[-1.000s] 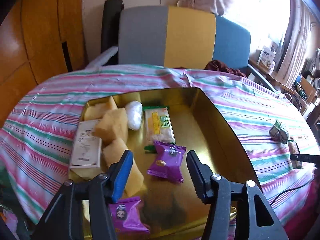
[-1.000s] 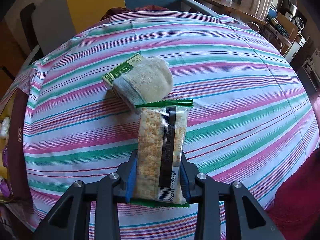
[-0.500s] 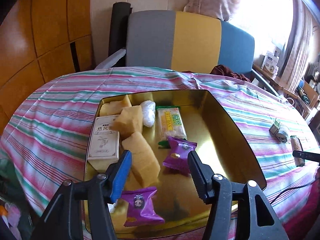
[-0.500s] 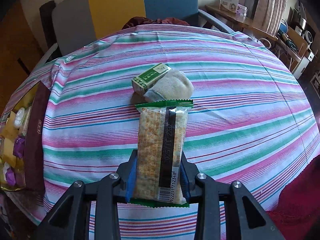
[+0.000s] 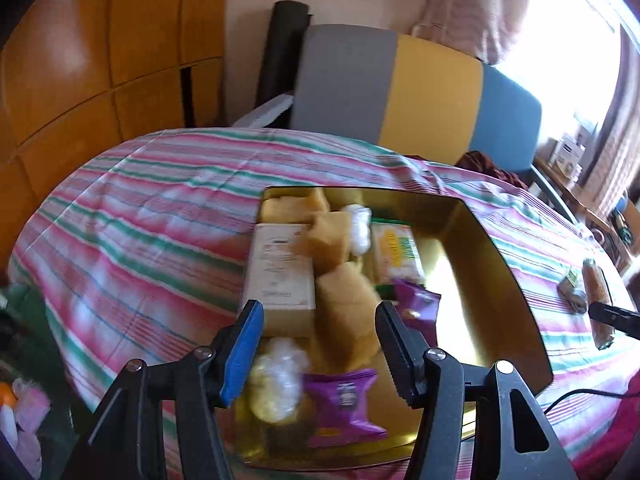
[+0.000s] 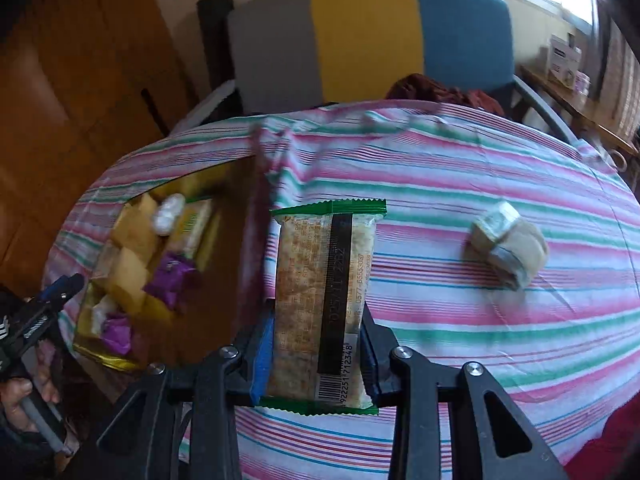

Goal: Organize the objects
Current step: 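Carry the cracker packet into the gold tray and release it with the right gripper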

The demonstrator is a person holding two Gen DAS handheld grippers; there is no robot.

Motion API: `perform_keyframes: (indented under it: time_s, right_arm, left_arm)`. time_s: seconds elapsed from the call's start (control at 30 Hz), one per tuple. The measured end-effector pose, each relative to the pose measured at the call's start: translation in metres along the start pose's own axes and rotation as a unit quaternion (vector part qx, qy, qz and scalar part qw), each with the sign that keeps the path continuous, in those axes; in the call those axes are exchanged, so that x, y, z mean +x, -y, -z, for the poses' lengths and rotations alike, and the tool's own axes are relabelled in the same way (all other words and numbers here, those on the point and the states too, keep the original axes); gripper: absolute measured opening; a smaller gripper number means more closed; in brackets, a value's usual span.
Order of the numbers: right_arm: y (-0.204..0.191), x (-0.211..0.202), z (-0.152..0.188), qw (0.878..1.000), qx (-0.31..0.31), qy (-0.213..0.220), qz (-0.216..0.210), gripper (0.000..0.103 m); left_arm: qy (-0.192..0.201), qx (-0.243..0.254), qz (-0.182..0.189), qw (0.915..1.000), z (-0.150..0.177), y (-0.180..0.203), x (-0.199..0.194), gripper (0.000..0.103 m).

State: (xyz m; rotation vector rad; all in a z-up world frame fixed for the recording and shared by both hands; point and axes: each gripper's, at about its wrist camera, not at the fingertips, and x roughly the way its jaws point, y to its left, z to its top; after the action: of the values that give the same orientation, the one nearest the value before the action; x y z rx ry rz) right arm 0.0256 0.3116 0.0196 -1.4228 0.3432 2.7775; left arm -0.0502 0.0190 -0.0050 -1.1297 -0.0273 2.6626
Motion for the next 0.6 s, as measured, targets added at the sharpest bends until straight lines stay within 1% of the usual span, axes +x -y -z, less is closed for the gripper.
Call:
perform_keyframes:
  time_s: [0.07,0.13,0.2,0.27,0.37,0.5,0.6]
  right_arm:
    - [-0.030,0.008,-0.005,0.999,-0.026,-0.006,-0.026,0.036]
    - [-0.059,0.021,-0.007,0.998,-0.051,-0.021,-0.040,0.036]
    - [-0.082,0.036,-0.008,0.996,-0.071,-0.038,-0.042,0.036]
    - [-0.097,0.054,-0.008,0.994,-0.085,-0.059,-0.033,0.036]
    - [-0.107,0.082,-0.004,0.992,-0.084,-0.095,-0.014,0.036]
    - [-0.114,0.105,0.003,0.989,-0.088,-0.122,0.003,0.036]
    - [-0.111,0.117,0.008,0.987,-0.084,-0.138,0.000,0.037]
  left_arm:
    - [-0.003,-0.008,-0.007,0.9999,0.003,-0.009,0.000,0.059]
    - [-0.008,-0.016,-0.010,0.9998,0.005,-0.016,0.001,0.059]
    - [-0.012,-0.021,-0.011,0.9996,0.006,-0.020,0.003,0.059]
    - [-0.014,-0.026,-0.009,0.9995,0.007,-0.022,0.004,0.059]
    - [-0.014,-0.026,-0.005,0.9996,0.008,-0.024,0.002,0.061]
    - [-0.019,-0.032,-0.002,0.9993,0.010,-0.026,0.005,0.063]
    - [-0.024,-0.035,0.000,0.9991,0.010,-0.027,0.008,0.063]
